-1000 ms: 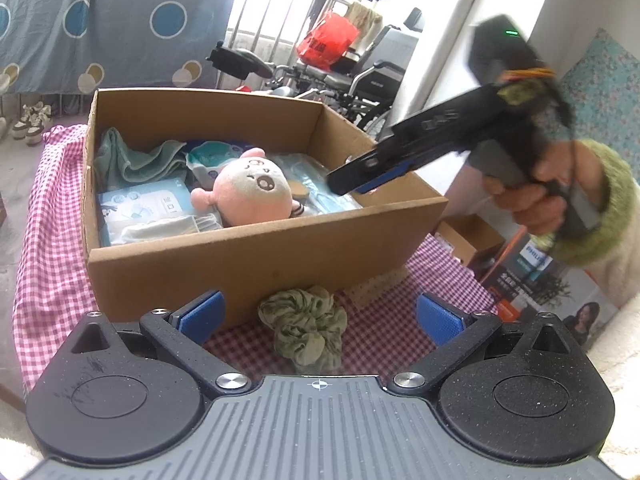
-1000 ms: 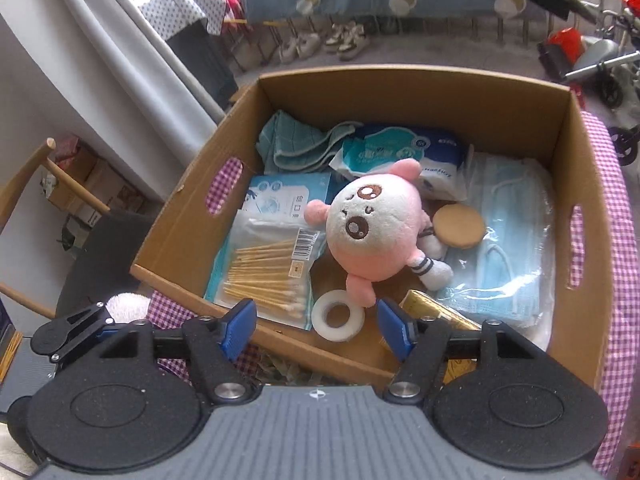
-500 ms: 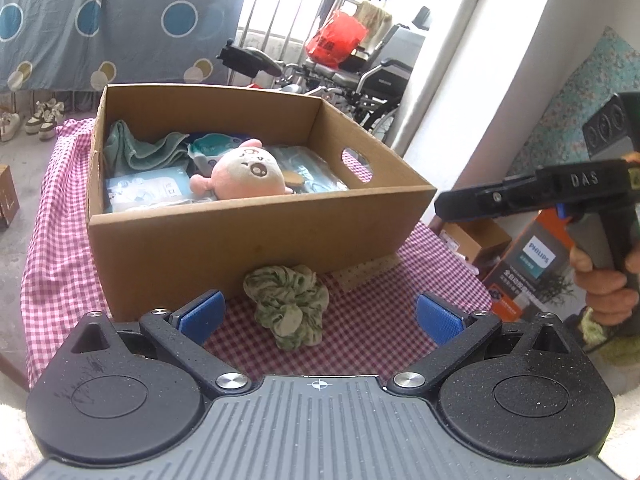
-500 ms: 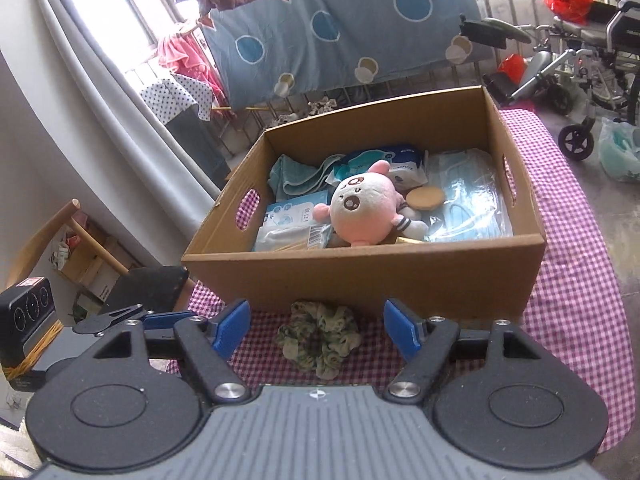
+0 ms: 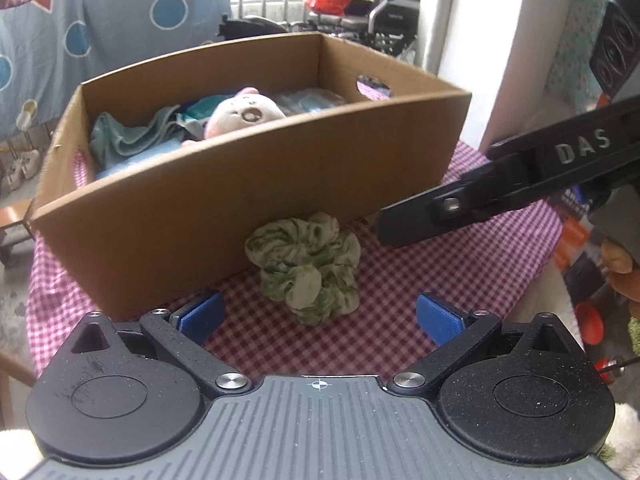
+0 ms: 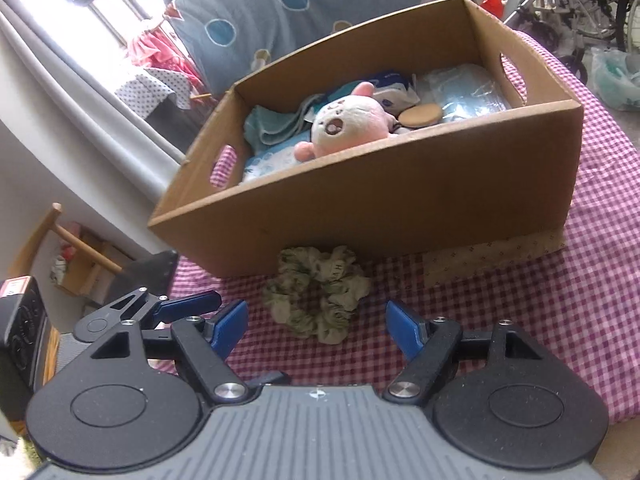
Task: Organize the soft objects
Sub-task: 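Move the right gripper to the green scrunchie and grasp it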
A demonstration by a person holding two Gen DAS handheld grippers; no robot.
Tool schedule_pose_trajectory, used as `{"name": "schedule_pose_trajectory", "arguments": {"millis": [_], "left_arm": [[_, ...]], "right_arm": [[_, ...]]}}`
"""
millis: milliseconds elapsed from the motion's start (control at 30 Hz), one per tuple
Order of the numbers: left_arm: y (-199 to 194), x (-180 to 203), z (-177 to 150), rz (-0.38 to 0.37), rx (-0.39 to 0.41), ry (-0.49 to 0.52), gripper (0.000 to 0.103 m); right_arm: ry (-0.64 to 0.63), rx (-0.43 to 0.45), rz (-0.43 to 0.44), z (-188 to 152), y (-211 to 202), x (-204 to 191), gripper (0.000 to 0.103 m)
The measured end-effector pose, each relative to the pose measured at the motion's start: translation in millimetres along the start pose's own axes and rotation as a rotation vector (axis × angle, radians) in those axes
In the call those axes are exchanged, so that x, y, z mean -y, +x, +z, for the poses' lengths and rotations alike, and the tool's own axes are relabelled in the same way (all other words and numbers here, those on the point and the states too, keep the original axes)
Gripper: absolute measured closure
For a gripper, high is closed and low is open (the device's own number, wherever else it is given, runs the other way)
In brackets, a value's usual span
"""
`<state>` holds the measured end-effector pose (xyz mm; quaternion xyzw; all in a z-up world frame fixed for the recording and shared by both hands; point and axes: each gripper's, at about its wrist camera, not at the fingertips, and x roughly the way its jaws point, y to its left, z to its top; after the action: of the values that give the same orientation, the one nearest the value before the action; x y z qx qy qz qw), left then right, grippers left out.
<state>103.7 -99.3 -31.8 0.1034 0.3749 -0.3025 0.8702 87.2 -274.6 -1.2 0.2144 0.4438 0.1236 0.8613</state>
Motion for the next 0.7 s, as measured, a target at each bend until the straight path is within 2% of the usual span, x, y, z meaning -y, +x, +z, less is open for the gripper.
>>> {"name": "schedule_pose_trajectory", "arguments": {"millis": [167, 200, 567, 633, 700], "left_arm": [[22.3, 7.8, 4.1, 0.039, -0.034, 0.051, 0.007], [26.5, 9.0, 4.6, 0.047, -0.041, 0.058, 0.008], [52.2, 7.0, 7.3, 0.021, -0.101, 0.062, 0.02], [56.1, 6.7, 7.3, 0.024, -0.108, 0.062, 0.021], [59.7, 4.8, 8.3, 0.021, -0.114, 0.058, 0.025]], "right_arm": [[0.0, -0.015, -0.023, 6.9, 20.9, 10.0, 0.026], [-0.005, -0.021, -0.026, 8.6, 24.8, 10.9, 0.029], [-0.073, -0.076, -0.003, 19.0, 62.7, 8.8, 0.046], [-0.084, -0.083, 0.0, 19.1, 67.9, 8.2, 0.052], [-0.096, -0.084, -0.007, 18.0, 70.6, 8.0, 0.064]]}}
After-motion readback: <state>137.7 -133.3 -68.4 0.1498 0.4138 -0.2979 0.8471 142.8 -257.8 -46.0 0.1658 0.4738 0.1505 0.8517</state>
